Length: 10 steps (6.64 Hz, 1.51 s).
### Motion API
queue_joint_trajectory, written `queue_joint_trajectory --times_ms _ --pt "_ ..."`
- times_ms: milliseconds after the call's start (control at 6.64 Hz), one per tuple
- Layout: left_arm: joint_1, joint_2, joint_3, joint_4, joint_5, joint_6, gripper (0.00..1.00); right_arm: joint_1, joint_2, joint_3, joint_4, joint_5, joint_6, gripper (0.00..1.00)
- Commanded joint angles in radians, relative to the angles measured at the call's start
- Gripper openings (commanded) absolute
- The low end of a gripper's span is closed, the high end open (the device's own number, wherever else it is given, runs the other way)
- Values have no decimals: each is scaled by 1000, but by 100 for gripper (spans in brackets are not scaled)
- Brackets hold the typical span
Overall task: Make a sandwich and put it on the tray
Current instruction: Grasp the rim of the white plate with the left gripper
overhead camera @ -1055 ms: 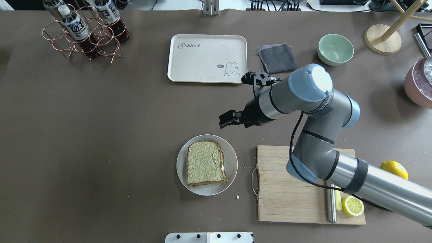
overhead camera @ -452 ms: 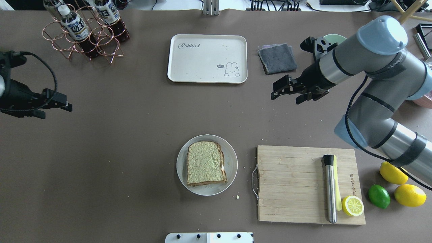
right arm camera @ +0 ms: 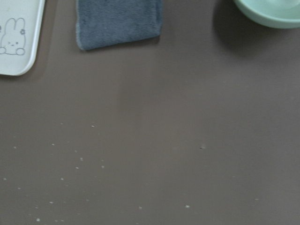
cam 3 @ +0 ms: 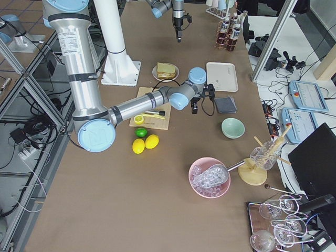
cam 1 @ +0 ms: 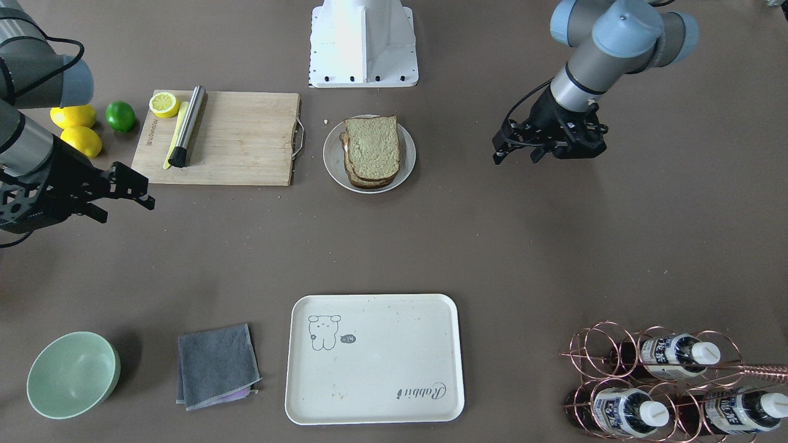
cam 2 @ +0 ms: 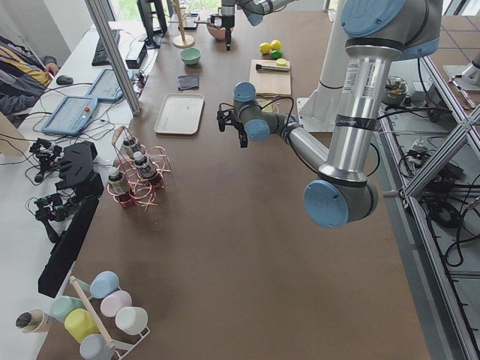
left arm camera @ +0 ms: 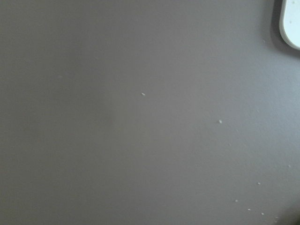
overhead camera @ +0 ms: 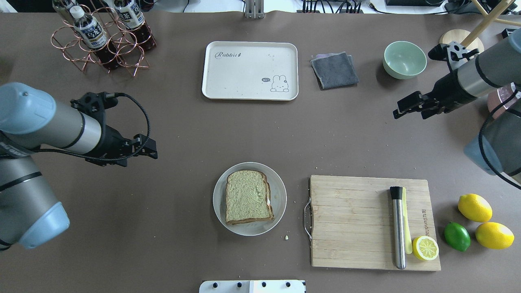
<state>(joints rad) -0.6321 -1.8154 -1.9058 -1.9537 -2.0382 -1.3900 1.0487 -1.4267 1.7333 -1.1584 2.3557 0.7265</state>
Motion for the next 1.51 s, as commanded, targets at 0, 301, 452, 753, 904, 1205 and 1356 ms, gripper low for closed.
queue_joint_trajectory --times_ms 0,301,452,753,904,1205,1356 --pt "133 -145 101 4 116 -75 79 144 -110 6 -99 17 -286 99" --pt "204 -185 138 1 175 -76 70 189 -172 6 -101 34 -361 99" --pt "227 -189 139 -1 202 -78 63 194 -175 6 -100 37 -363 99" --pt "232 -189 134 -2 204 -79 55 197 -190 6 -100 37 -363 99" --pt "258 -190 133 -2 207 -92 47 197 -192 6 -100 37 -363 99" --pt "276 -191 136 -2 231 -109 43 197 -202 6 -98 37 -363 99" --pt "281 -191 137 -2 231 -109 37 197 -207 6 -96 37 -363 99"
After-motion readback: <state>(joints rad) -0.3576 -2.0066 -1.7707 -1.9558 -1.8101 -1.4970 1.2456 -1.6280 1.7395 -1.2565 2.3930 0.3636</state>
